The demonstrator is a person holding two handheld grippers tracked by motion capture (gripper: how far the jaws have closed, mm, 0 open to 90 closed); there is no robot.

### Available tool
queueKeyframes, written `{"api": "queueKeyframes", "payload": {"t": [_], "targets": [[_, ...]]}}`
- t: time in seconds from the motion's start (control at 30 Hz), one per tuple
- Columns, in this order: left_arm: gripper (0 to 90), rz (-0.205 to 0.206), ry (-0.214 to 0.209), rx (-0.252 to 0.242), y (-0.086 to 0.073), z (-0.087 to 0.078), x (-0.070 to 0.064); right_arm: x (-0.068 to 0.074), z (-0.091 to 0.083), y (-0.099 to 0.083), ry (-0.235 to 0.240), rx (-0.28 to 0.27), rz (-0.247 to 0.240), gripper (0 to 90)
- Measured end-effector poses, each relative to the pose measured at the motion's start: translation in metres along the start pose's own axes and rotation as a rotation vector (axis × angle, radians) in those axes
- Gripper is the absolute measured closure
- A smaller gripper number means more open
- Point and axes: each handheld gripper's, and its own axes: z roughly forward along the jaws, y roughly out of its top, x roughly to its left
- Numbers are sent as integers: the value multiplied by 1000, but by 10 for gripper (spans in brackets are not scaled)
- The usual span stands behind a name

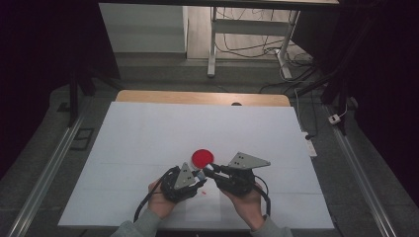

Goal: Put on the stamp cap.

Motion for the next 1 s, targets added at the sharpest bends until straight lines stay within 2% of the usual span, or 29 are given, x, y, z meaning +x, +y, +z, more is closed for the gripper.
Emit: {"api": "queueKeyframes", "payload": {"t": [0.3, 0.67, 1.0], "targets": [[659, 6, 17, -5, 1, 2, -3, 1, 6, -5, -26, 23, 17, 754], [659, 16, 56, -7, -1, 3, -7, 3, 9, -8, -60, 17, 52, 754], [659, 13, 61, -5, -2, 5, -9, 4, 9, -10, -74, 13, 63, 754]]}}
